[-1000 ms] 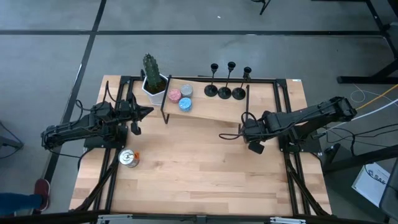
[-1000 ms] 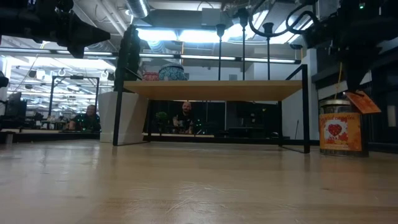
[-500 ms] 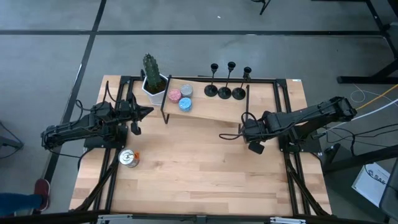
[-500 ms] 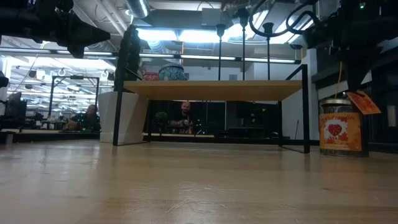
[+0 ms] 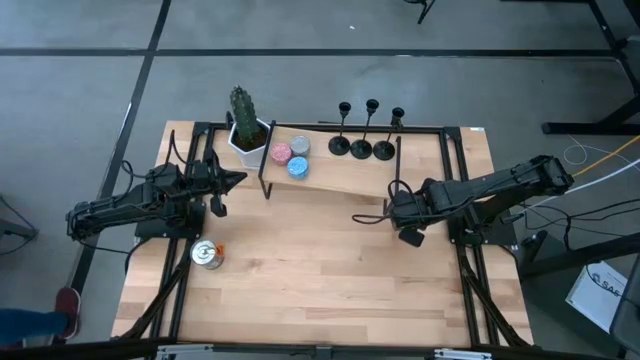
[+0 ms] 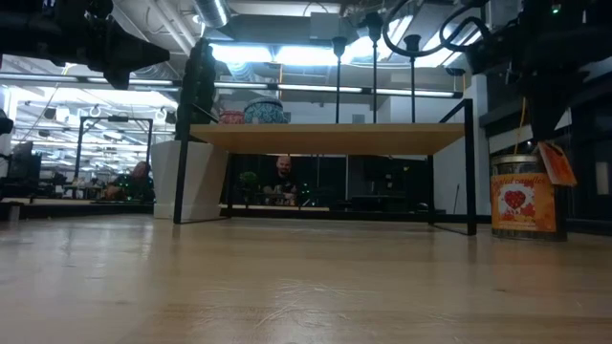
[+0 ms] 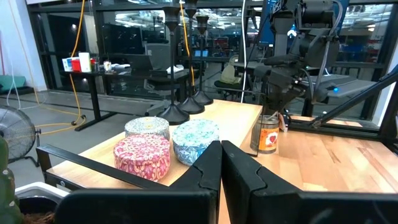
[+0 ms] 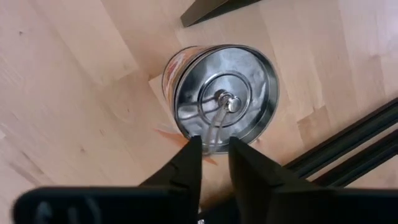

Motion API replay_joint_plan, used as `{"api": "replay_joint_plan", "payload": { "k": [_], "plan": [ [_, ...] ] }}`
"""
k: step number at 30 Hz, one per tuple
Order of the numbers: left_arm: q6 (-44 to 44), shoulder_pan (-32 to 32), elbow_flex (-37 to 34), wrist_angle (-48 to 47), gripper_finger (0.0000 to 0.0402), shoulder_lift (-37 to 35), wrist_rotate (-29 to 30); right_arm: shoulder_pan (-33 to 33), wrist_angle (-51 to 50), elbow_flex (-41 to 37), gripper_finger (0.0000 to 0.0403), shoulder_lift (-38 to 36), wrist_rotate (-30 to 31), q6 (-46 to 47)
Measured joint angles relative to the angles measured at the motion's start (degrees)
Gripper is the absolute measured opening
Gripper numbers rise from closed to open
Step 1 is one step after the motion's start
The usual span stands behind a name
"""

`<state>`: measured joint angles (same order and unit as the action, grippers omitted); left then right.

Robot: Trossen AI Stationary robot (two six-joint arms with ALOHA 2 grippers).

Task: Pick & Place candle stick holders
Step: Put the top silver scented candle on the shelf

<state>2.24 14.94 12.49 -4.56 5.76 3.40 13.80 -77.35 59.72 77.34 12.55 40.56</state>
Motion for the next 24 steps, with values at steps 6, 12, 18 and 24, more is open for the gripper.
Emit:
{"api": "replay_joint_plan", "payload": {
  "k": [6,12,18,24],
  "plan": [
    [0.00,0.01,0.00,0.00,0.0006,0.00,-0.01,-0.04,0.23,0.00,0.0134,0.00,1.09,5.52],
    [0.00,0.01,0.00,0.00,0.0006,0.00,0.00,-0.29,2.40,0.00,0.0141,0.00,7.40,4.04],
    [0.00,0.02,0.00,-0.01,0.0006,0.00,0.00,-1.57,6.05,-1.34,0.0140,-0.04,8.44,-0.47],
    [0.00,0.02,0.00,0.00,0.0006,0.00,-0.02,-2.14,10.25,-6.88,0.0140,-0.04,8.23,-1.60]
  ]
}}
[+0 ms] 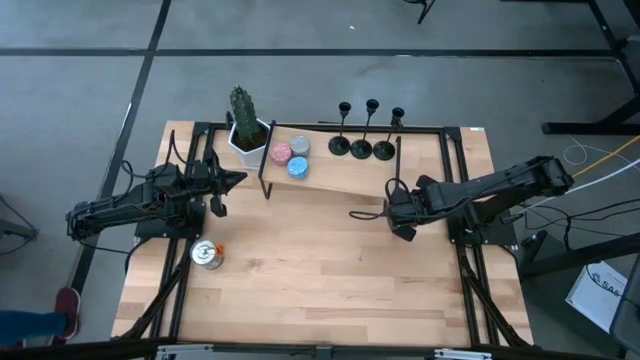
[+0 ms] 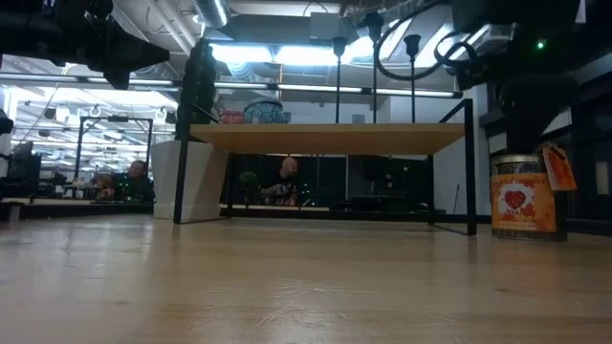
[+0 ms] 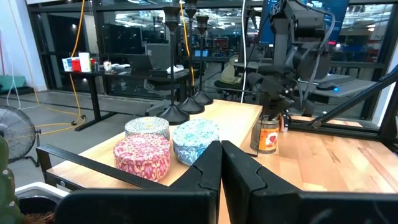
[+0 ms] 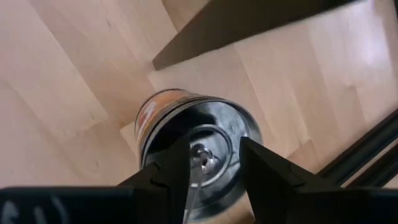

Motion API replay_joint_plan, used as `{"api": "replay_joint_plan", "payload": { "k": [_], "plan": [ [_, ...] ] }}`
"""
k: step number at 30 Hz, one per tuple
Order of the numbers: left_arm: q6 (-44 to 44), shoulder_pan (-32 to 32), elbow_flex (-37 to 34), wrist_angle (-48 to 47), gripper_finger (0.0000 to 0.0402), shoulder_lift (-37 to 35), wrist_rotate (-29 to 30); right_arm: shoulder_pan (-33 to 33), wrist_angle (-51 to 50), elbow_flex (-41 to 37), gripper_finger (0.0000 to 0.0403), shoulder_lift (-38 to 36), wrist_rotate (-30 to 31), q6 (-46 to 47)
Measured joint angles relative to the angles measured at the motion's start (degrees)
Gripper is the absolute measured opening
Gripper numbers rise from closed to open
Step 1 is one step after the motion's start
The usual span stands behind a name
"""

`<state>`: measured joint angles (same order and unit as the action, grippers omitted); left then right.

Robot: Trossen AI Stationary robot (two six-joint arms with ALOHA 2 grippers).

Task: Pick & Place candle stick holders
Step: Put the top silver scented candle on the shelf

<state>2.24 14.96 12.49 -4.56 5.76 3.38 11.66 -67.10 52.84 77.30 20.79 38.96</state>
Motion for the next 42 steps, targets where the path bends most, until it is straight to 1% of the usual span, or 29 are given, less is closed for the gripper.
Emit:
{"api": "replay_joint_plan", "payload": {
  "k": [9,14,17,21,28,37,40,42],
  "plan": [
    [0.00,0.00,0.00,0.00,0.0006,0.00,0.01,0.02,3.98,-4.74,0.0140,-0.43,0.22,-0.44],
    [0.00,-0.02,0.00,-0.02,0.0006,0.00,0.00,-0.02,4.20,-4.02,0.0140,-0.69,0.29,-0.43],
    [0.00,0.00,0.00,-0.02,0.0006,0.00,0.00,-0.29,4.20,-3.06,0.0140,-0.55,-0.54,-0.85],
    [0.00,-0.02,0.00,0.00,0.0006,0.00,0.02,-0.86,5.68,-3.10,0.0140,-0.57,-4.69,-0.83],
    [0.00,-0.01,0.00,0.00,0.0006,0.00,0.01,0.77,11.61,-3.35,0.0140,-0.54,-6.62,0.98],
    [0.00,-0.01,0.00,-0.02,0.0006,0.00,0.00,5.23,21.22,-3.57,0.0140,-0.28,-8.40,3.67],
    [0.02,0.00,0.00,-0.02,0.0006,0.00,-0.01,6.78,24.56,-3.57,0.0140,0.33,-8.38,3.39],
    [0.00,-0.02,0.00,-0.02,0.0006,0.00,0.01,7.69,27.37,-3.57,0.0140,1.31,-8.28,1.22]
  ]
}}
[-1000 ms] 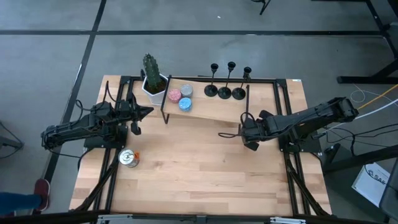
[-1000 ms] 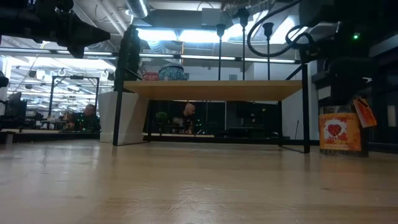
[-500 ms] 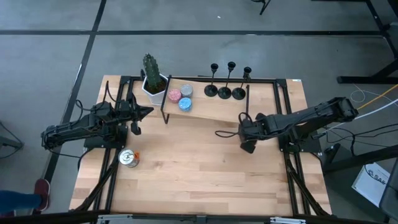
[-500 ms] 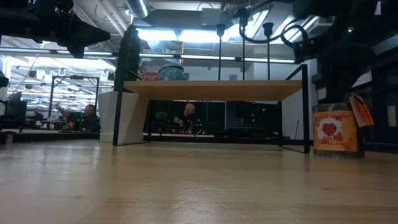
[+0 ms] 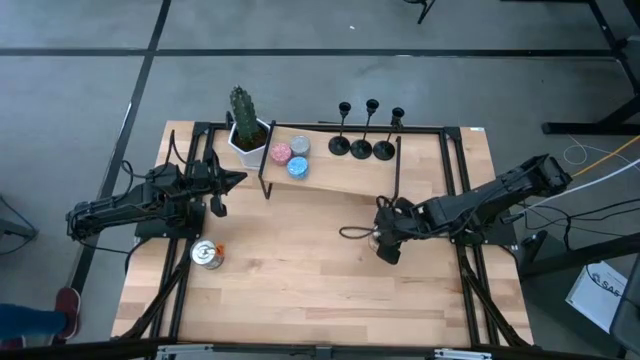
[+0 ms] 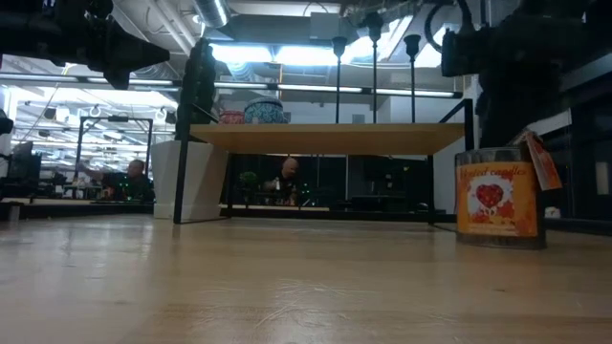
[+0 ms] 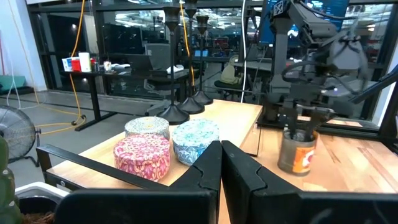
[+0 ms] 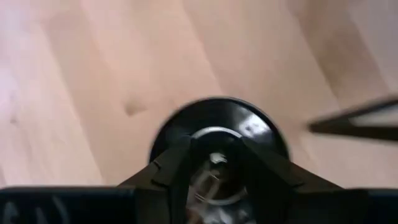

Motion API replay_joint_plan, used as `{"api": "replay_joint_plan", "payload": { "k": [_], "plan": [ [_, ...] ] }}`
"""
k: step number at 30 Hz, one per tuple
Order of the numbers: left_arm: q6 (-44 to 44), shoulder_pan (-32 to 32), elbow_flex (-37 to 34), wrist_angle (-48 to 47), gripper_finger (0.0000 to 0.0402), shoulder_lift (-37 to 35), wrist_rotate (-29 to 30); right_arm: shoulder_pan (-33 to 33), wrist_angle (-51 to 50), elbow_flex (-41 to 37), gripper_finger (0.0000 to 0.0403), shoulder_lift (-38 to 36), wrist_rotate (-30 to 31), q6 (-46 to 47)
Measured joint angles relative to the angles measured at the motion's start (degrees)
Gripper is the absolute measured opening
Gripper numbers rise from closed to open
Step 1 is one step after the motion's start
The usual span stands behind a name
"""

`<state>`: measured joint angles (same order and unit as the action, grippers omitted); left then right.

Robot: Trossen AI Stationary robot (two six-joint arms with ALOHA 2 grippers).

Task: Pick & Place candle stick holders
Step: Put the top silver scented candle on the shelf

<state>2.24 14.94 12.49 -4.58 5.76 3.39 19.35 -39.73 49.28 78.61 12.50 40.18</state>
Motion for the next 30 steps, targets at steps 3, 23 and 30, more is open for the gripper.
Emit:
{"api": "replay_joint_plan", "payload": {
  "k": [3,23,30],
  "plan": [
    [0.00,0.01,0.00,0.01,0.0006,0.00,0.00,1.04,5.07,0.05,0.0140,1.96,0.42,-3.66],
    [0.00,0.01,0.00,0.01,0.0006,0.00,-0.01,1.01,1.81,15.45,0.0140,3.93,-6.90,-5.63],
    [0.00,0.00,0.00,0.00,0.0006,0.00,0.00,2.36,2.79,15.65,0.0140,6.01,-6.65,-3.12]
  ]
}}
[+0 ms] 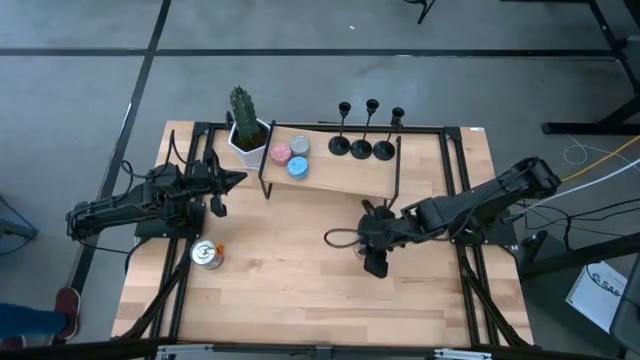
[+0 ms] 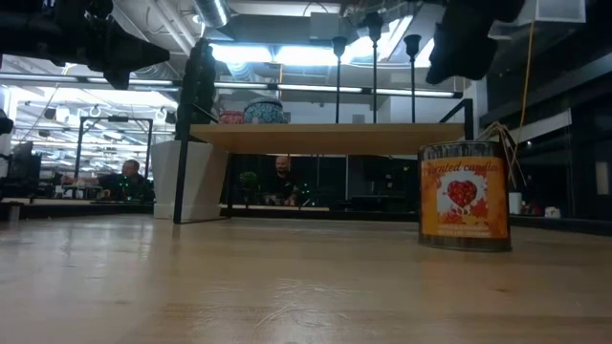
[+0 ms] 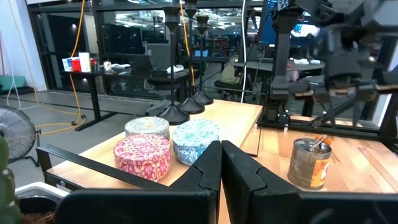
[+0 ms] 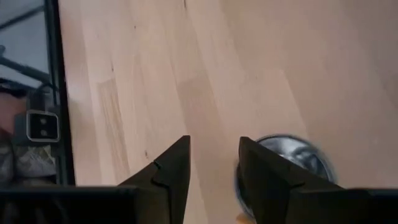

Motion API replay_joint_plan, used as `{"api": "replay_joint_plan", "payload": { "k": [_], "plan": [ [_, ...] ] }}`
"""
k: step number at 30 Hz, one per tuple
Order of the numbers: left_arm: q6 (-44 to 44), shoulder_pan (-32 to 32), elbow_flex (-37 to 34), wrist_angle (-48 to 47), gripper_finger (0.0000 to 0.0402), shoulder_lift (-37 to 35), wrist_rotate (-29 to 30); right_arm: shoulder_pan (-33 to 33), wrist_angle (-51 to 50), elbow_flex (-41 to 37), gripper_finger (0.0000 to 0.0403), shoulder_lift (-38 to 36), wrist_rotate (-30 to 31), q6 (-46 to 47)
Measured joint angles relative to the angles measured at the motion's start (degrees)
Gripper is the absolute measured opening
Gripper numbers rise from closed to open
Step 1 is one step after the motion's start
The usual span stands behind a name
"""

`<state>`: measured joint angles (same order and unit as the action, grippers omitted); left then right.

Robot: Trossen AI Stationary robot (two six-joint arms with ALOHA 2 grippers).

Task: Pick & Place candle stick holders
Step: Put the top silver scented candle on the shelf

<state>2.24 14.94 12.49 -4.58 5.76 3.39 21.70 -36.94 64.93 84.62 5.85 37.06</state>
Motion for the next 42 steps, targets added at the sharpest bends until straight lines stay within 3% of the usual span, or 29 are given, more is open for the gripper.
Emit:
{"api": "replay_joint_plan", "payload": {
  "k": [9,22,36,42],
  "plan": [
    [0.00,0.02,0.00,0.02,0.0006,0.00,0.01,1.65,0.66,-0.02,0.0140,7.29,-0.10,-0.45],
    [0.00,0.00,0.00,0.00,0.0006,0.00,0.00,1.65,-2.68,-0.02,0.0140,7.56,-0.98,-0.63],
    [0.00,0.00,0.00,0.00,0.0006,0.00,-0.01,1.65,-4.84,0.38,0.0140,11.04,2.31,-0.19],
    [0.00,0.01,0.00,0.02,0.0006,0.00,0.00,1.76,-4.44,0.55,0.0139,12.35,4.73,-4.45]
  ]
}}
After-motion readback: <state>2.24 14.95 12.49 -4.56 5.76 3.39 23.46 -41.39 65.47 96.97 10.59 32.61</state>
